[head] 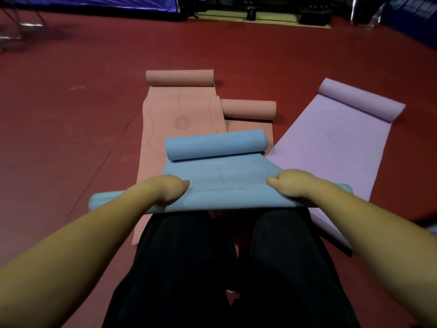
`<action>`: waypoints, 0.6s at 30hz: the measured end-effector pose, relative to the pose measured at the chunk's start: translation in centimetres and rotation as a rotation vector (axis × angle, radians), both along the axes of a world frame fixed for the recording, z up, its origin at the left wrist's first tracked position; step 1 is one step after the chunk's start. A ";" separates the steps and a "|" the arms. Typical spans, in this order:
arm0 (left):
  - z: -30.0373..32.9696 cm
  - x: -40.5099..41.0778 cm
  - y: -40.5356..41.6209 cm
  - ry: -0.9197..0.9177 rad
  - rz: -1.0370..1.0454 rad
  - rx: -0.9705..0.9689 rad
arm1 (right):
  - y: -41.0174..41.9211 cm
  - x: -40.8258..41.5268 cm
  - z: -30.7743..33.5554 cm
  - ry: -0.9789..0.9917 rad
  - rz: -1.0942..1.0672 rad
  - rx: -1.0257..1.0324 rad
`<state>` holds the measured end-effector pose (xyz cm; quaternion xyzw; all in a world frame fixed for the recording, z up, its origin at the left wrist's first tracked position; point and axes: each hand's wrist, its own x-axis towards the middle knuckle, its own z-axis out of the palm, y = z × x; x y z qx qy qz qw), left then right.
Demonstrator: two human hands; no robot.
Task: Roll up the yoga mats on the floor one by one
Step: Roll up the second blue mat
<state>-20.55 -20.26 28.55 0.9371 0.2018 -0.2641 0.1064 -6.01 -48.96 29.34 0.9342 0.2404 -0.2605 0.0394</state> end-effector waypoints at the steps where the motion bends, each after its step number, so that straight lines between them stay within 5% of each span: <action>1: -0.3 -0.3 0.1 0.011 -0.005 0.013 | 0.2 -0.1 -0.2 0.021 -0.003 0.002; 4: -1.3 -1.1 0.8 -0.054 -0.039 0.054 | 0.8 -0.1 -0.3 0.088 -0.033 0.023; 8: -1.3 -1.9 -0.1 -0.343 0.092 0.201 | 1.0 0.3 -0.6 0.144 -0.067 0.044; 12: -3.1 -3.7 -1.2 -0.617 -0.003 0.234 | 0.8 1.0 -0.9 0.180 -0.095 0.052; 18: -3.6 -4.3 -1.7 -0.683 -0.033 0.247 | 0.4 0.5 -1.2 0.046 -0.019 0.120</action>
